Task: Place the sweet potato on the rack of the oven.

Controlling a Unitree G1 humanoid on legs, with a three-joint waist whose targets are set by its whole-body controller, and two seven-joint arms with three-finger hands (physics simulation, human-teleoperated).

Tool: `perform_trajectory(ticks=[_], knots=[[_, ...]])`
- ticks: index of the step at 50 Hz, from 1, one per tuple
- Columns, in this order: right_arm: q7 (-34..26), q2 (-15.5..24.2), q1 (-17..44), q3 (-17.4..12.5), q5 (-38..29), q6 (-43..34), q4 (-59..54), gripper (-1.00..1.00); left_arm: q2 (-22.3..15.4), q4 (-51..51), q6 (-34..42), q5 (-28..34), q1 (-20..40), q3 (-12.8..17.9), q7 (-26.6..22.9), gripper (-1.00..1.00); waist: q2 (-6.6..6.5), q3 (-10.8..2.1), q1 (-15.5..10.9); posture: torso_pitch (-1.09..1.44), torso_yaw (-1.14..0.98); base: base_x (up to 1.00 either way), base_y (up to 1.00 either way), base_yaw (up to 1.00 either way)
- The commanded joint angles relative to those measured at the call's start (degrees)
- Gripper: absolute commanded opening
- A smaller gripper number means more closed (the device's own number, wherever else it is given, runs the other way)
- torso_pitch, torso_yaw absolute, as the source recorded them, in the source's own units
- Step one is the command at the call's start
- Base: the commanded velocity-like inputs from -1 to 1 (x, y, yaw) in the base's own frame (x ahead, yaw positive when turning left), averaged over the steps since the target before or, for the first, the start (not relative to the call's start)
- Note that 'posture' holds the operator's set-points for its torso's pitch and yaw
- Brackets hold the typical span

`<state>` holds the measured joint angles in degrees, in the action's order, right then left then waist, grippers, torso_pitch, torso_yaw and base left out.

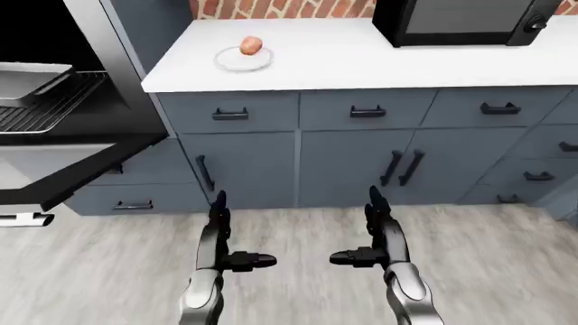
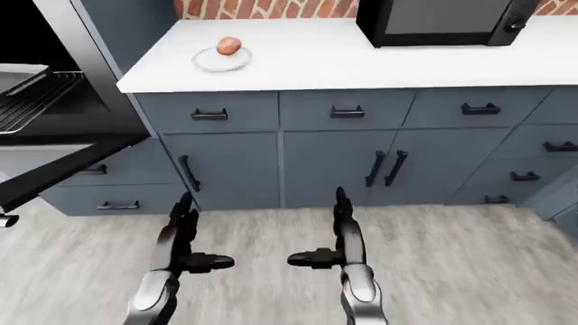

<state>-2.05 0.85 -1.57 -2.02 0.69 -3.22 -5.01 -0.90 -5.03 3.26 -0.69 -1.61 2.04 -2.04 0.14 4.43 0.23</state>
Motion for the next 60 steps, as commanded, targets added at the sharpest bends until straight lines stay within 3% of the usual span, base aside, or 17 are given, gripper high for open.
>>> perform_trajectory(ticks=[1, 3, 4, 5, 7, 8, 14, 21, 26, 30, 36, 46, 50, 51, 60], knots=[[-0.07, 0.3, 1.03, -0.06, -0.11, 4.08, 4.49, 1.0, 0.29, 4.1, -5.5, -1.43, 1.41, 0.31, -0.27, 1.0, 0.45, -0.05, 0.12, 0.0, 0.0, 0.0, 0.0, 0.0], [-0.02, 0.28, 1.02, 0.04, -0.52, 4.39, 4.01, 1.0, 0.11, 3.48, -6.08, -2.19, 1.51, 0.56, -0.47, 1.0, 0.1, -3.5, -0.4, 0.0, 0.0, 0.0, 0.0, 0.0], [0.05, 0.26, 1.03, 0.11, -0.73, 4.29, 4.04, 1.0, 0.02, 3.39, -6.07, -2.37, 1.54, 0.65, -0.47, 1.0, 0.14, -2.95, -0.41, 0.0, 0.0, 0.0, 0.0, 0.0], [0.1, 0.23, 1.0, 0.13, -0.81, 4.3, 4.03, 1.0, -0.01, 3.81, -5.9, -2.57, 1.3, 0.64, -0.55, 1.0, 0.39, -0.97, -0.38, 0.0, 0.0, 0.0, 0.0, 0.0], [0.15, 0.21, 0.72, 0.22, -1.0, 3.94, 4.73, 1.0, -0.09, 4.24, -5.71, -2.69, 1.01, 0.7, -0.57, 1.0, 0.47, -3.99, -0.37, 0.0, 0.0, 0.0, 0.0, 0.0], [0.19, 0.26, 0.68, 0.21, -1.18, 3.75, 5.15, 1.0, -0.16, 4.33, -5.81, -2.49, 1.0, 0.78, -0.36, 1.0, 0.46, -4.27, -0.4, 0.0, 0.0, 0.0, 0.0, 0.0], [0.46, 0.38, 1.02, -0.12, -1.65, 4.18, 4.69, 1.0, -0.11, 8.13, -2.73, -2.88, 0.19, 0.83, -0.15, 1.0, 0.25, -4.44, -0.43, 0.0, 0.0, 0.0, 0.0, 0.0], [1.77, 0.9, 4.87, -0.78, -2.8, 1.74, 3.77, 1.0, -1.49, 7.04, 0.8, -2.91, 6.5, 2.11, 0.93, 1.0, 0.14, -5.15, -0.47, 0.0, 0.0, 0.0, 0.0, 0.0], [2.25, 1.39, 8.96, -1.48, -2.7, -6.19, 9.43, 1.0, -3.07, 8.11, 6.77, -5.19, 12.82, 4.2, 1.48, 1.0, 0.14, -5.54, -0.47, 0.0, 0.0, 0.0, 0.0, 0.0], [2.43, 2.68, 12.56, -0.83, -6.37, -10.95, 11.63, 1.0, -4.68, 9.24, 11.67, -7.21, 17.91, 5.44, 2.87, 1.0, 0.08, -5.46, -0.42, 0.0, 0.0, 0.0, 0.0, 0.0], [1.36, 3.92, 19.57, -3.03, -3.05, -24.84, 18.59, 1.0, -6.74, 10.47, 15.83, -7.63, 22.14, 6.49, 4.61, 1.0, -0.02, -5.37, -0.49, 0.0, 0.0, 0.0, 0.0, 0.0], [2.45, 6.99, 28.66, -4.84, -1.75, -37.26, 24.51, 1.0, -10.79, 13.61, 25.91, -10.64, 30.27, 8.91, 6.0, 1.0, 0.0, -4.75, -0.5, 0.0, 0.0, 0.0, 0.0, 0.0], [3.43, 7.45, 32.11, -5.53, 0.61, -40.27, 24.87, 1.0, -12.33, 15.74, 28.61, -11.32, 31.05, 9.09, 5.73, 1.0, -0.29, -4.53, -0.44, 0.0, 0.0, 0.0, 0.0, 0.0], [3.87, 8.74, 32.33, -4.29, -1.39, -41.06, 24.77, 1.0, -13.15, 17.27, 30.02, -10.78, 31.34, 8.74, 5.22, 1.0, -0.34, -4.46, -0.43, 0.0, 0.0, 0.0, 0.0, 0.0], [2.29, 10.2, 36.41, -6.29, 0.74, -52.32, 34.8, 1.0, -15.45, 24.28, 38.24, -14.76, 34.16, 12.03, 6.42, 1.0, -0.32, -4.07, -0.59, 0.0, 0.0, 0.0, 0.0, 0.0]])
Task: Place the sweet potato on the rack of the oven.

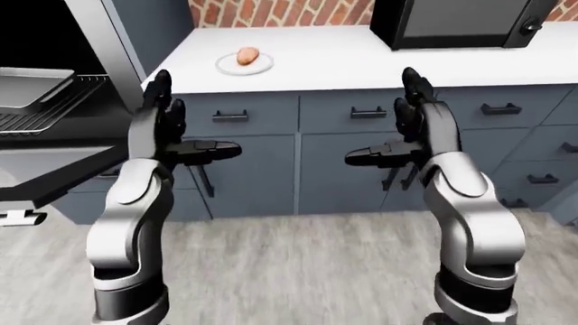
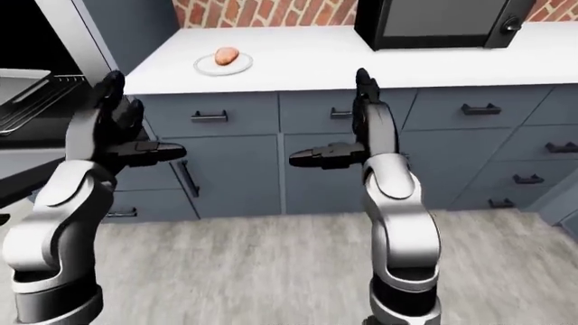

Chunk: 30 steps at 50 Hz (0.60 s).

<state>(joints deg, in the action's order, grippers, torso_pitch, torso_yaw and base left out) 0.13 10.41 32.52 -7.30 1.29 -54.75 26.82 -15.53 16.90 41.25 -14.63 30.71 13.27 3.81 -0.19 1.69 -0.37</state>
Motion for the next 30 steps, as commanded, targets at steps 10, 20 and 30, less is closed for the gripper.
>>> perform_trajectory(ticks=[10, 20, 30], knots=[[0.81, 0.81, 5.1, -1.11, 2.01, -5.36, 6.77, 1.0, -2.42, 4.51, 3.21, -3.3, 3.69, 1.47, 2.3, 1.0, -0.32, -0.78, 0.29, 0.0, 0.0, 0.05, 0.0, 0.0], [0.96, 1.17, 4.08, -0.99, 2.39, -5.14, 7.94, 1.0, -2.54, 5.82, 3.4, -3.98, 3.09, 1.36, 3.01, 1.0, -0.96, -0.07, 0.41, 0.0, 0.0, 0.21, 0.0, 0.0], [1.03, 1.31, 3.78, -1.04, 2.55, -4.69, 7.61, 1.0, -2.84, 6.71, 3.93, -3.79, 3.09, 1.22, 2.8, 1.0, -2.19, -0.52, 0.21, 0.0, 0.0, 0.22, 0.0, 0.0]])
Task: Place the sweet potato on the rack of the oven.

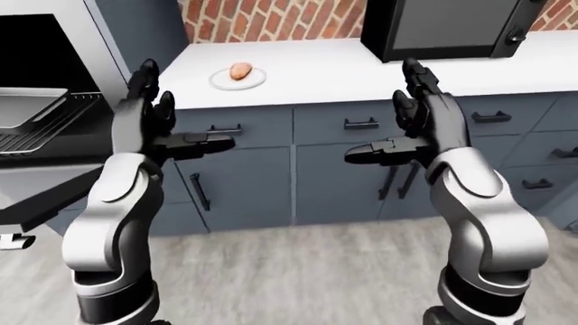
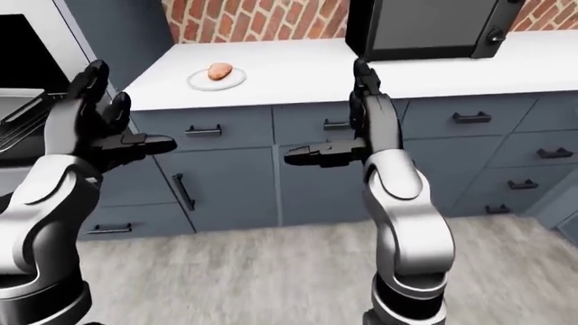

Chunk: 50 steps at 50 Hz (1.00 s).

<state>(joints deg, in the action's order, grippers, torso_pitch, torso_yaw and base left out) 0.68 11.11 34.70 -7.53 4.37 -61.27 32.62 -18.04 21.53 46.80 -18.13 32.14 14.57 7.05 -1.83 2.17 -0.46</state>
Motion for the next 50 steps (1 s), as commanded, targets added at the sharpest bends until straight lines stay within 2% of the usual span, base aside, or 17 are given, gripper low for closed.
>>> perform_trajectory(ticks=[1, 3, 5, 9, 16, 19, 20, 21, 27, 29, 31, 32, 34, 40, 43, 45, 50], knots=[[0.56, 0.66, 1.87, -0.86, -0.47, 1.21, 2.2, 1.0, -0.34, 1.93, -1.62, -0.25, 1.66, 0.04, -0.48, 1.0, -0.04, -0.83, 0.17, 0.0, 0.0, 0.23, 0.0, 0.0], [0.73, 0.6, 2.02, -0.73, -0.51, 1.19, 2.0, 1.0, -0.42, 1.55, -1.67, -0.21, 1.8, 0.14, -0.56, 1.0, 1.5, -0.84, -0.18, 0.0, 0.0, 0.21, 0.0, 0.0], [0.76, 0.59, 2.1, -0.67, -0.51, 1.13, 1.94, 1.0, -0.47, 1.66, -1.37, -0.32, 1.9, 0.26, -0.52, 1.0, 4.41, -1.5, -0.47, 0.0, 0.0, 0.22, 0.0, 0.0], [0.72, 0.59, 2.05, -0.63, -0.5, 0.8, 2.28, 1.0, -0.44, 1.94, -1.08, -0.4, 1.85, 0.25, -0.36, 1.0, 4.29, -0.71, 0.3, 0.0, 0.0, 0.22, 0.0, 0.0], [0.4, 0.83, 1.8, -0.95, -0.35, 0.7, 2.53, 1.0, -0.25, 1.85, -1.15, 0.0, 1.66, 0.06, -0.17, 1.0, 0.37, -0.13, 0.85, 0.0, 0.0, 0.22, 0.0, 0.0], [0.37, 0.84, 1.63, -0.88, -0.36, 0.75, 2.48, 1.0, -0.23, 1.85, -1.14, 0.01, 1.66, 0.15, -0.18, 1.0, -4.76, -1.86, 1.18, 0.0, 0.0, 0.21, 0.0, 0.0], [0.38, 0.87, 1.67, -0.96, -0.36, 0.62, 2.54, 1.0, -0.26, 1.98, -1.02, 0.0, 1.65, 0.17, -0.15, 1.0, -1.97, -1.2, 0.63, 0.0, 0.0, 0.23, 0.0, 0.0], [0.38, 0.91, 1.78, -0.99, -0.36, 0.58, 2.43, 1.0, -0.19, 1.48, -1.59, 0.18, 1.57, 0.06, -0.26, 1.0, -3.16, -0.94, 0.99, 0.0, 0.0, 0.22, 0.0, 0.0], [0.57, 0.88, 2.21, -0.73, -0.51, 0.31, 2.15, 1.0, -0.39, 1.24, -1.42, 0.15, 1.81, 0.2, -0.39, 1.0, -0.25, -0.93, 0.11, 0.0, 0.0, 0.22, 0.01, 0.0], [0.55, 0.85, 2.15, -0.72, -0.53, 0.15, 2.34, 1.0, -0.46, 1.66, -0.92, 0.0, 1.9, 0.32, -0.27, 1.0, 1.74, -0.58, -0.23, 0.0, 0.0, 0.21, 0.12, 0.0], [0.52, 0.83, 2.1, -0.8, -0.53, 0.21, 2.32, 1.0, -0.45, 1.92, -0.59, -0.07, 1.97, 0.27, -0.14, 1.0, 5.83, -1.27, -0.44, 0.0, 0.0, 0.21, 0.2, 0.0], [0.52, 0.81, 2.11, -0.74, -0.55, 0.23, 2.23, 1.0, -0.48, 1.85, -0.55, -0.13, 2.09, 0.35, -0.12, 1.0, 4.83, -1.27, 0.12, 0.0, 0.0, 0.22, 0.21, 0.0], [0.54, 0.74, 2.1, -0.64, -0.58, 0.35, 2.09, 1.0, -0.56, 2.0, -0.29, -0.26, 2.19, 0.42, -0.07, 1.0, 5.05, -1.13, 0.21, 0.0, 0.0, 0.21, 0.22, 0.0], [0.65, 0.65, 2.46, -0.52, -0.71, -0.06, 2.08, 1.0, -0.86, 1.15, -0.9, -0.35, 2.31, 0.56, -0.36, 1.0, 2.54, -0.77, 0.98, 0.0, 0.0, 0.22, 0.23, 0.0], [0.63, 0.66, 2.59, -0.54, -0.73, 0.05, 1.84, 1.0, -0.96, 0.93, -0.94, -0.44, 2.52, 0.63, -0.29, 1.0, -0.23, -0.76, 1.48, 0.0, 0.0, 0.22, 0.24, 0.0], [0.55, 0.73, 2.64, -0.65, -0.69, -0.13, 1.98, 1.0, -0.94, 1.16, -0.75, -0.49, 2.52, 0.53, -0.15, 1.0, -4.11, -1.95, 1.75, 0.0, 0.0, 0.21, 0.23, 0.0], [0.55, 0.75, 2.57, -0.64, -0.69, -0.16, 2.04, 1.0, -0.89, 1.22, -0.96, -0.41, 2.22, 0.48, -0.17, 1.0, -1.35, -1.0, 0.72, 0.0, 0.0, 0.22, 0.3, 0.0]])
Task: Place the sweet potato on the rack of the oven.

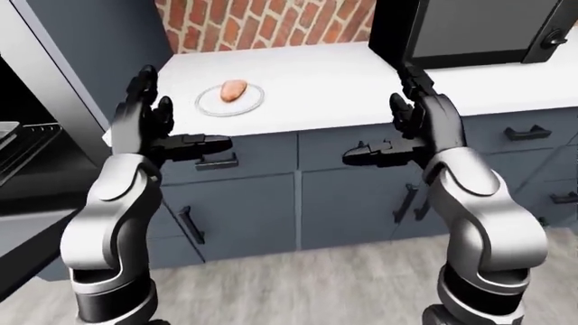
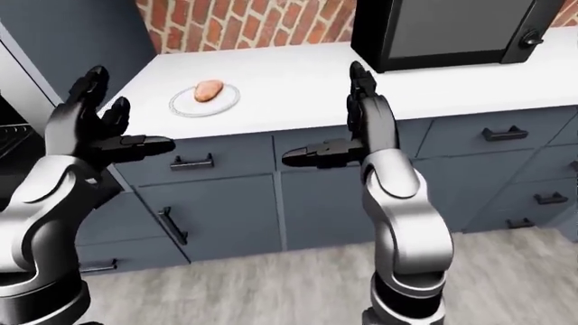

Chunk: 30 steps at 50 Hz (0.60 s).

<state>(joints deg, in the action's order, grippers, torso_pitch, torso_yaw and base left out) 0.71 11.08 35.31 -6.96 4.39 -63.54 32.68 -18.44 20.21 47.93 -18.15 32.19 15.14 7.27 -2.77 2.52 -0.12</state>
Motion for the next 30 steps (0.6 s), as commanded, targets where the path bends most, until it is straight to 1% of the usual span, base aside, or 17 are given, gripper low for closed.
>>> perform_trajectory(ticks=[1, 5, 6, 7, 8, 9, 12, 14, 16, 18, 19, 20, 21, 22, 23, 26, 30], knots=[[0.51, 0.73, 1.87, -1.19, -0.69, 2.12, 2.07, 1.0, -0.47, 2.71, -1.97, -0.42, 2.18, -0.12, -0.34, 1.0, 0.34, -1.37, 0.32, 0.0, 0.0, 0.22, 0.31, 0.0], [0.53, 0.65, 1.71, -1.11, -0.7, 1.96, 2.41, 1.0, -0.5, 3.07, -1.71, -0.55, 2.05, 0.0, -0.3, 1.0, 3.29, -0.77, -0.19, 0.0, 0.0, 0.21, 0.32, 0.0], [0.64, 0.59, 1.91, -1.04, -0.72, 1.51, 2.69, 1.0, -0.58, 3.3, -1.43, -0.67, 2.09, 0.14, -0.26, 1.0, 4.5, -0.89, -0.33, 0.0, 0.0, 0.2, 0.32, 0.0], [0.62, 0.56, 1.77, -0.97, -0.77, 1.78, 2.55, 1.0, -0.62, 3.16, -1.58, -0.69, 2.07, 0.19, -0.34, 1.0, 6.34, -1.64, -0.41, 0.0, 0.0, 0.2, 0.32, 0.0], [0.7, 0.46, 1.85, -0.85, -0.81, 1.63, 2.62, 1.0, -0.64, 3.01, -1.74, -0.67, 2.03, 0.17, -0.4, 1.0, 4.46, -1.44, 0.3, 0.0, 0.0, 0.21, 0.32, 0.0], [0.68, 0.43, 1.94, -0.83, -0.82, 1.68, 2.52, 1.0, -0.7, 2.94, -1.66, -0.71, 2.2, 0.2, -0.36, 1.0, 5.39, -1.41, 0.02, 0.0, 0.0, 0.2, 0.31, 0.0], [0.59, 0.42, 1.96, -0.87, -0.88, 2.09, 2.04, 1.0, -0.6, 2.53, -1.86, -0.86, 2.31, 0.15, -0.35, 1.0, 5.27, -2.12, 0.41, 0.0, 0.0, 0.21, 0.32, 0.0], [0.6, 0.32, 1.86, -0.72, -0.95, 2.37, 1.81, 1.0, -0.71, 2.41, -2.02, -0.71, 2.28, 0.01, -0.38, 1.0, 4.52, -1.75, 0.55, 0.0, 0.0, 0.2, 0.31, 0.0], [0.56, 0.36, 1.9, -0.81, -0.95, 2.12, 2.02, 1.0, -0.72, 2.42, -2.07, -0.71, 2.26, 0.04, -0.39, 1.0, 3.18, -1.19, 0.82, 0.0, 0.0, 0.2, 0.31, 0.0], [0.54, 0.36, 1.83, -0.93, -0.93, 1.96, 2.21, 1.0, -0.68, 2.56, -2.05, -0.72, 2.15, 0.04, -0.36, 1.0, 1.01, -1.27, 1.13, 0.0, 0.0, 0.2, 0.31, 0.0], [0.51, 0.39, 1.71, -0.96, -0.95, 2.12, 2.11, 1.0, -0.74, 2.8, -1.7, -0.82, 2.28, 0.11, -0.27, 1.0, -0.68, -1.73, 1.29, 0.0, 0.0, 0.21, 0.29, 0.0], [0.52, 0.41, 1.82, -1.02, -0.92, 1.88, 2.23, 1.0, -0.72, 2.44, -2.11, -0.71, 2.17, 0.08, -0.36, 1.0, -3.4, -2.53, 1.28, 0.0, 0.0, 0.2, 0.25, 0.0], [0.51, 0.4, 1.71, -1.0, -0.92, 2.02, 2.2, 1.0, -0.74, 2.68, -1.8, -0.8, 2.27, 0.12, -0.27, 1.0, -2.01, -2.5, 0.89, 0.0, 0.0, 0.2, 0.22, 0.0], [0.56, 0.41, 1.9, -0.95, -0.92, 1.63, 2.42, 1.0, -0.75, 2.59, -1.95, -0.78, 2.21, 0.11, -0.33, 1.0, -2.58, -1.61, 1.08, 0.0, 0.0, 0.2, 0.22, 0.0], [0.53, 0.41, 1.86, -0.98, -0.92, 1.82, 2.26, 1.0, -0.77, 2.44, -2.12, -0.76, 2.16, 0.16, -0.39, 1.0, -2.29, -1.32, 0.69, 0.0, 0.0, 0.2, 0.21, 0.0], [0.49, 0.4, 1.65, -0.96, -0.91, 1.95, 2.38, 1.0, -0.75, 2.54, -2.22, -0.76, 1.93, 0.15, -0.44, 1.0, -0.67, -1.81, 0.26, 0.0, 0.0, 0.2, 0.21, 0.0], [0.53, 0.38, 1.94, -0.93, -0.85, 1.29, 2.84, 1.0, -0.76, 2.76, -1.91, -0.81, 2.06, 0.18, -0.33, 1.0, 1.34, -1.37, -0.03, 0.0, 0.0, 0.2, 0.21, 0.0]])
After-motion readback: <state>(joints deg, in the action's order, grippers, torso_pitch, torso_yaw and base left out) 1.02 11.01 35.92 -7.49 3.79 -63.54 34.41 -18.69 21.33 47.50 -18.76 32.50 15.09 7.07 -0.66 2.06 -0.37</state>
